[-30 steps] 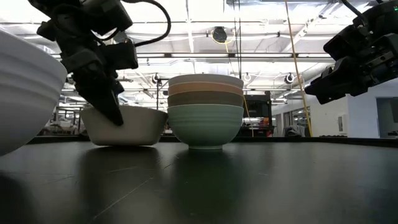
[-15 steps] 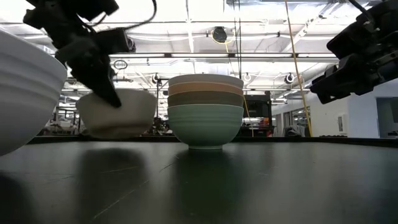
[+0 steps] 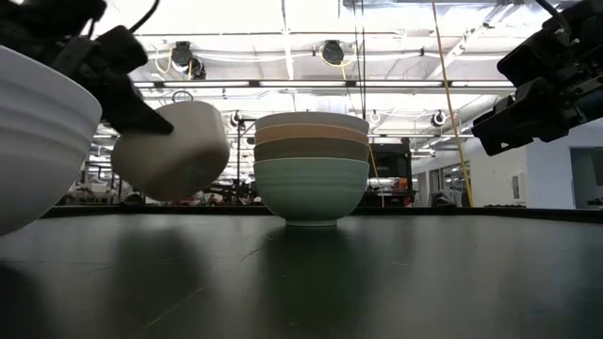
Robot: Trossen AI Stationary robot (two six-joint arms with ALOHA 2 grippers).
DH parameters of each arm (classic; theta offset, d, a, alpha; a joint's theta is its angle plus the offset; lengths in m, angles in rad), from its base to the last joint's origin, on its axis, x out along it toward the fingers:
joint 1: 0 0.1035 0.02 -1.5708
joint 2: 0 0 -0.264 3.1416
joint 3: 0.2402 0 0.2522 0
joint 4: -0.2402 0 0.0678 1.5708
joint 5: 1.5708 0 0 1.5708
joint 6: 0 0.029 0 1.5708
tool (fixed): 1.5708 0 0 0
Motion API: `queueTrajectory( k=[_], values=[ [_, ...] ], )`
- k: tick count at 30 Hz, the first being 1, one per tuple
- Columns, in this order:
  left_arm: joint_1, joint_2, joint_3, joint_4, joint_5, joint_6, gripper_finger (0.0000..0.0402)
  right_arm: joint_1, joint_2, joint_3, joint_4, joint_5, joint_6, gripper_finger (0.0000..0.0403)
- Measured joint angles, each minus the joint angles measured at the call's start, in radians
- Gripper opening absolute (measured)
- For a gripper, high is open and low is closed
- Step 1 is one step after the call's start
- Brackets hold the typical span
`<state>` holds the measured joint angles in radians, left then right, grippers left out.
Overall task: Nest bowls inside each other
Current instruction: Stack the gray bowl on top of the top white bowl
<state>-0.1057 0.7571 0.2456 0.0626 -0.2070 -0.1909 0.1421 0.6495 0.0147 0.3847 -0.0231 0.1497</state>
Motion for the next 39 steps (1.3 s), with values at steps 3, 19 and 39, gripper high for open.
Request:
queueTrajectory(
  k=[3,19,39],
  values=[
    [-0.001,-0.058,-0.073,0.097,0.001,0.007,0.0003,0.000,0.000,0.000,0.000,0.000,0.000,0.0000],
    [-0.001,-0.139,-0.153,0.288,0.011,0.119,0.0003,0.000,0.000,0.000,-0.001,0.026,-0.004,0.0000],
    [-0.002,-0.107,-0.065,0.397,0.184,0.169,0.0003,0.000,0.000,0.000,0.001,0.026,-0.004,0.0000]
  ],
)
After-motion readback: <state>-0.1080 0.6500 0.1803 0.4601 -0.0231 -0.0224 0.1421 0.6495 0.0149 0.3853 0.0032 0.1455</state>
